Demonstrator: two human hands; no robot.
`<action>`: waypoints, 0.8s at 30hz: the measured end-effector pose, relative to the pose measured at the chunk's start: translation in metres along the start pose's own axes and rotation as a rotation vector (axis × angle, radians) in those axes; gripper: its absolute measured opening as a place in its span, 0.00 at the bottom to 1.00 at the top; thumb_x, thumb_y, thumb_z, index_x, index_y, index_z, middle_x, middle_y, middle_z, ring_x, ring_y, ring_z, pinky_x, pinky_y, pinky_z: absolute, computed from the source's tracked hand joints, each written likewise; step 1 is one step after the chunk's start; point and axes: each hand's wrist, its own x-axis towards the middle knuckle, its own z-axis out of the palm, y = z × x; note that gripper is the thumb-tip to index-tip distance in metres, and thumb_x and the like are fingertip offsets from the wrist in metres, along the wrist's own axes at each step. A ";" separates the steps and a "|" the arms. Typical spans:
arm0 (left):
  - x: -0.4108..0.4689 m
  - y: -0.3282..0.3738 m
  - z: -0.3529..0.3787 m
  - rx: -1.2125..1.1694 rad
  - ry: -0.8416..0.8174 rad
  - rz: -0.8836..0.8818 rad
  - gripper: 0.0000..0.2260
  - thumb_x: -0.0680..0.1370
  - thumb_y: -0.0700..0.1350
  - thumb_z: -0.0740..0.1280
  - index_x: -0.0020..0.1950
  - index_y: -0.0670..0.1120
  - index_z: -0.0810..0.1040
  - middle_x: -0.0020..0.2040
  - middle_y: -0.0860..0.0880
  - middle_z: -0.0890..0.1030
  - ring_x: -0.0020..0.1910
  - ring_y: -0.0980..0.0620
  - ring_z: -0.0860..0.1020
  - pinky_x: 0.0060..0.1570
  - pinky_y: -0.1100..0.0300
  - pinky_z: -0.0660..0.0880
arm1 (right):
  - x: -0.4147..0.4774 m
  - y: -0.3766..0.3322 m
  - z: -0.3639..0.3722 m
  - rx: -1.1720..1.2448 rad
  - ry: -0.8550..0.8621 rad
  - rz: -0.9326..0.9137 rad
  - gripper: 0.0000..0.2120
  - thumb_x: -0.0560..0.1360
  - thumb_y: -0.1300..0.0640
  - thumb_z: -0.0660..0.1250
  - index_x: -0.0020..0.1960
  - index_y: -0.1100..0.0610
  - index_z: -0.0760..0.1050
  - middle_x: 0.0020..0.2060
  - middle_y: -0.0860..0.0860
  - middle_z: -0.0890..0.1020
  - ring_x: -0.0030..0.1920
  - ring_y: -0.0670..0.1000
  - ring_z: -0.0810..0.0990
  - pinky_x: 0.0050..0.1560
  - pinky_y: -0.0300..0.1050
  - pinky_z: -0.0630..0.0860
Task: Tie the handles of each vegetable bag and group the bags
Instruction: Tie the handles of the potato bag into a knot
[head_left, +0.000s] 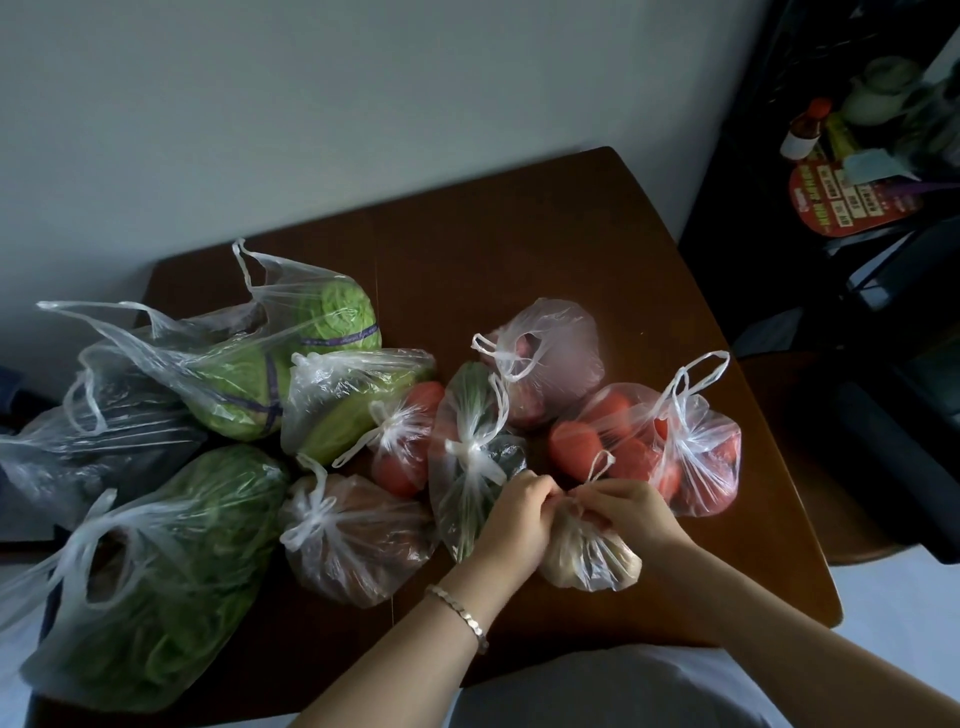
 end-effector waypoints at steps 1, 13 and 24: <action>-0.002 -0.002 0.002 -0.021 0.014 -0.003 0.07 0.77 0.41 0.63 0.47 0.39 0.79 0.47 0.42 0.78 0.49 0.47 0.76 0.50 0.64 0.70 | 0.000 0.001 -0.001 -0.011 0.023 -0.016 0.09 0.72 0.63 0.68 0.34 0.57 0.82 0.33 0.58 0.82 0.35 0.52 0.77 0.39 0.43 0.73; 0.001 0.005 -0.001 0.029 -0.031 -0.068 0.08 0.76 0.49 0.63 0.49 0.48 0.80 0.45 0.47 0.84 0.47 0.48 0.80 0.42 0.60 0.70 | 0.002 0.006 0.007 -0.126 0.122 -0.092 0.05 0.72 0.63 0.68 0.39 0.59 0.82 0.32 0.51 0.81 0.33 0.46 0.77 0.32 0.29 0.72; 0.013 0.004 -0.005 -0.035 -0.145 -0.309 0.07 0.74 0.48 0.65 0.48 0.50 0.81 0.49 0.50 0.83 0.50 0.50 0.80 0.52 0.55 0.76 | -0.013 0.008 0.008 -0.500 0.084 -0.328 0.11 0.68 0.64 0.69 0.47 0.51 0.80 0.36 0.45 0.79 0.38 0.42 0.76 0.39 0.27 0.69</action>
